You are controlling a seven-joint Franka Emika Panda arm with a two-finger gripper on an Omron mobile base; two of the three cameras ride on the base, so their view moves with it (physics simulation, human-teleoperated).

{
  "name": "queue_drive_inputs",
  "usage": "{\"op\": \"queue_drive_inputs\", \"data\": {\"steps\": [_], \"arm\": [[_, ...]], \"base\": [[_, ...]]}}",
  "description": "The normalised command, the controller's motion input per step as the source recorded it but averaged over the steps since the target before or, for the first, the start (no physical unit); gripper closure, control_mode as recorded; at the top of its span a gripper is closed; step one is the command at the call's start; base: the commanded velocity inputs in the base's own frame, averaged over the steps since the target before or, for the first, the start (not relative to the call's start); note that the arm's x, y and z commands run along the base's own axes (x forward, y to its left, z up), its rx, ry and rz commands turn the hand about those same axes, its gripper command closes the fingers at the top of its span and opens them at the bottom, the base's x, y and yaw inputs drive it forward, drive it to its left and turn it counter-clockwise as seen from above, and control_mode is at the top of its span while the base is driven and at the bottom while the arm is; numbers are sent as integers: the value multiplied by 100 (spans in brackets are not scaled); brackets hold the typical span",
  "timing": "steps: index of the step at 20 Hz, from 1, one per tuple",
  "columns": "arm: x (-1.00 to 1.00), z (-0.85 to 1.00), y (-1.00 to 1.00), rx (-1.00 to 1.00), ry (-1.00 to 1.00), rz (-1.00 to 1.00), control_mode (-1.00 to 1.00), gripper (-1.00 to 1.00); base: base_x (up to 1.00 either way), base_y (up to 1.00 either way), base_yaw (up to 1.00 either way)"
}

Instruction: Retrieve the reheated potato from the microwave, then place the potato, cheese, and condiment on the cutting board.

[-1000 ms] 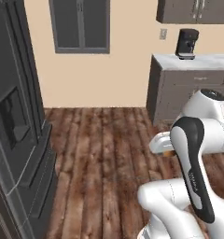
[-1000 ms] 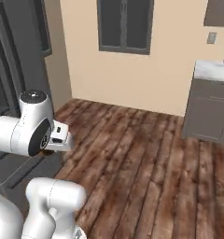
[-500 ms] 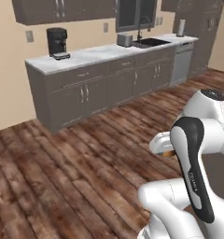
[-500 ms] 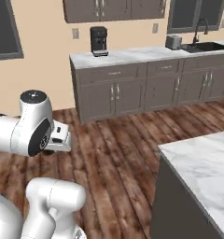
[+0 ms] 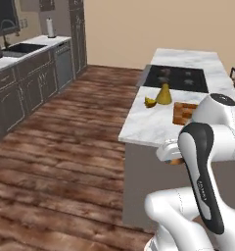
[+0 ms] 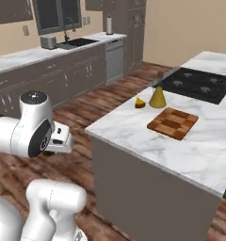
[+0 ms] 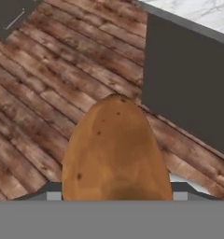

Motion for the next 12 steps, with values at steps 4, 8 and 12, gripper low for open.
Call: {"op": "queue_drive_inputs", "data": {"steps": [4,8,12], "arm": [[0,0,0,0,0,0,100,100],[0,0,0,0,0,0,100,100],[0,0,0,0,0,0,100,100]], "base": [[25,5,-73],[31,9,-53],[34,9,-33]]}}
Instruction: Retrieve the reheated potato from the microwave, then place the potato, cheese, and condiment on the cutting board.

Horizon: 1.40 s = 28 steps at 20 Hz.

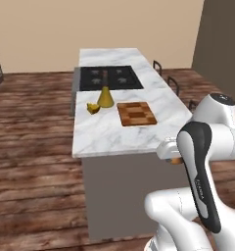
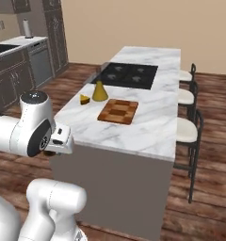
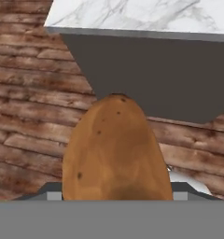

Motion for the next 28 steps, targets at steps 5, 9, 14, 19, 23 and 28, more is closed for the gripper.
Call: {"op": "queue_drive_inputs", "data": {"steps": [5,9,14,19,23,28], "arm": [[0,0,0,0,0,0,100,100],[0,0,0,0,0,0,100,100],[0,0,0,0,0,0,100,100],[0,0,0,0,0,0,100,100],[0,0,0,0,0,0,100,100],[0,0,0,0,0,0,100,100]], "base": [[34,12,-24],[35,8,-10],[44,0,0],[39,-1,0],[48,-6,-2],[50,-4,0]]}}
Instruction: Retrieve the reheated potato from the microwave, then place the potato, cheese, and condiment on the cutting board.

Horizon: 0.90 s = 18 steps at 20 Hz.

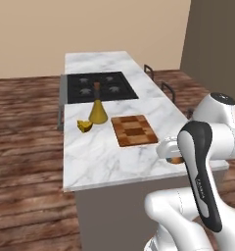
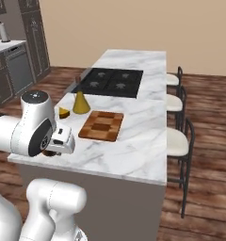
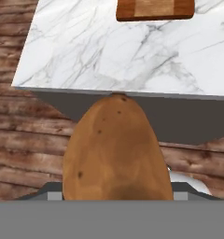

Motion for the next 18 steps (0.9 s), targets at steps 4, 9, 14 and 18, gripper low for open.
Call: {"op": "queue_drive_inputs", "data": {"steps": [4,9,14,18], "arm": [[0,0,0,0,0,0,100,100],[0,0,0,0,0,0,100,100],[0,0,0,0,0,0,100,100],[0,0,0,0,0,0,100,100]], "base": [[55,-3,0],[54,-2,0],[56,-2,0],[56,-1,0]]}}
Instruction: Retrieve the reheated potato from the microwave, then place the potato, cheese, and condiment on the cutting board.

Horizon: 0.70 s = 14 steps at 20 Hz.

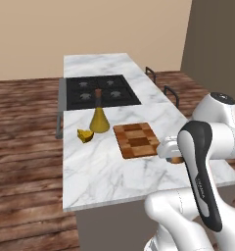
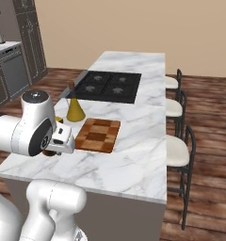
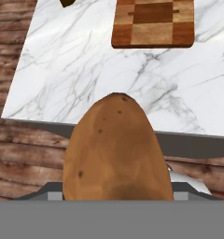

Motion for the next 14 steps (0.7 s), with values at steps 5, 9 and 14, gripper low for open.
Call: {"op": "queue_drive_inputs", "data": {"steps": [5,9,14], "arm": [[0,0,0,0,0,0,100,100],[0,0,0,0,0,0,100,100],[0,0,0,0,0,0,100,100]], "base": [[61,-1,0],[57,0,0],[2,0,0]]}}
